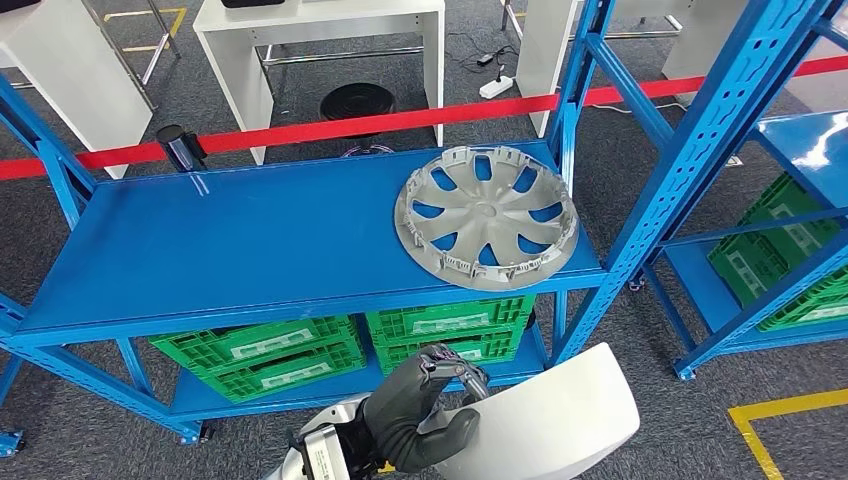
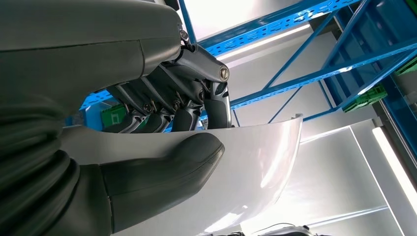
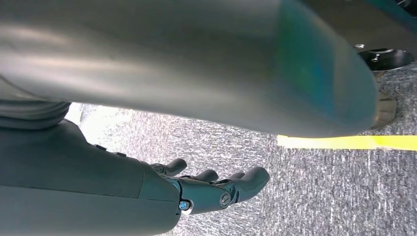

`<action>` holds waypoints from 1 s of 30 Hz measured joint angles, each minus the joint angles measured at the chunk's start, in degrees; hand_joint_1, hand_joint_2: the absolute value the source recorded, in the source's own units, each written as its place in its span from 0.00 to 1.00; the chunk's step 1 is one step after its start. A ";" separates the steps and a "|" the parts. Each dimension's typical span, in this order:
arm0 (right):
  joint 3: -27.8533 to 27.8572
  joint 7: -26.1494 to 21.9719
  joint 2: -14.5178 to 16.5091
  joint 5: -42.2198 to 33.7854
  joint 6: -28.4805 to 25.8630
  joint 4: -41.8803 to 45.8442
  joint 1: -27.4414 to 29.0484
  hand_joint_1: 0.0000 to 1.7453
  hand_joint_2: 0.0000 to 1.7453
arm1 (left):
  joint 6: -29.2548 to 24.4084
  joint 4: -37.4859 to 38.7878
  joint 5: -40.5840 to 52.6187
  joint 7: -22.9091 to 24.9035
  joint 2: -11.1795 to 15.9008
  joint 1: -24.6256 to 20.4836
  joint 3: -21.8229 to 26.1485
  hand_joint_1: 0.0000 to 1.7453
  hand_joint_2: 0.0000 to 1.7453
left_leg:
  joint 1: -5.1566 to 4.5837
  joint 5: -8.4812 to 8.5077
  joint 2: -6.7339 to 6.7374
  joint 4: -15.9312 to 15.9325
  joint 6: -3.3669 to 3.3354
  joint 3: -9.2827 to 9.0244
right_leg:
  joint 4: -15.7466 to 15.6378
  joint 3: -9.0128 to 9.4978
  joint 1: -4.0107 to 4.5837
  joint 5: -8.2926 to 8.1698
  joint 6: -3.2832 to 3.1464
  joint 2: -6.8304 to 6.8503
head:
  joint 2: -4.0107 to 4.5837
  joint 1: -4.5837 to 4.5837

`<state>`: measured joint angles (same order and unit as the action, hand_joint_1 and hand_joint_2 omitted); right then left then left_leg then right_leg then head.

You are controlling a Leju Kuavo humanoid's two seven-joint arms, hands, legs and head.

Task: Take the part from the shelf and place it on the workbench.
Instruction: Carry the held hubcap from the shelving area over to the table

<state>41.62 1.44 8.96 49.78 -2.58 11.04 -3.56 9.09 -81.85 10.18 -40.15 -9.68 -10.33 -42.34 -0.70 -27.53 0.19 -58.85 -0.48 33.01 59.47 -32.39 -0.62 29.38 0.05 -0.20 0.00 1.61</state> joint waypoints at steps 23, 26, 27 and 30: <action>0.02 0.36 0.00 -0.05 0.00 0.00 -0.03 0.00 0.00 | 0.27 0.48 -0.04 -0.01 -0.01 -0.29 -0.39 1.00 1.00 | -0.50 0.07 -0.07 -0.35 -0.84 0.36 | -0.54 0.10 -0.52 -0.59 1.01 0.03 | 0.00 0.04; 0.04 0.31 -0.08 -0.04 0.01 0.00 -0.04 0.00 0.00 | 0.33 0.46 -0.04 -0.02 -0.19 -0.67 -0.56 1.00 1.00 | 0.05 1.30 0.08 1.09 -1.59 0.05 | 0.90 -0.50 -0.41 0.77 1.49 0.04 | 0.00 -0.02; 0.05 0.21 -0.11 -0.02 0.02 0.00 -0.05 0.00 0.00 | 0.34 0.48 -0.04 -0.01 -0.25 -0.78 -0.60 1.00 1.00 | 0.25 1.68 0.18 1.51 -1.78 0.08 | 3.03 -1.39 -0.35 2.47 1.56 0.03 | 0.00 -0.12; 0.07 -0.08 -0.17 0.09 0.04 0.00 0.01 0.00 0.00 | 0.35 0.70 -0.04 0.00 -0.23 -0.87 -0.75 1.00 1.00 | 0.22 2.10 0.33 1.26 -1.95 1.02 | 12.38 -5.14 -0.39 7.72 1.86 0.00 | 0.00 -0.35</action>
<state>41.68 1.37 8.79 49.87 -2.54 11.04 -3.55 9.44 -81.16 10.14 -40.15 -9.91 -11.19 -43.09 -0.48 -25.43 0.52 -57.59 -2.43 34.03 71.84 -37.53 -1.00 37.09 1.91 -0.20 0.00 1.26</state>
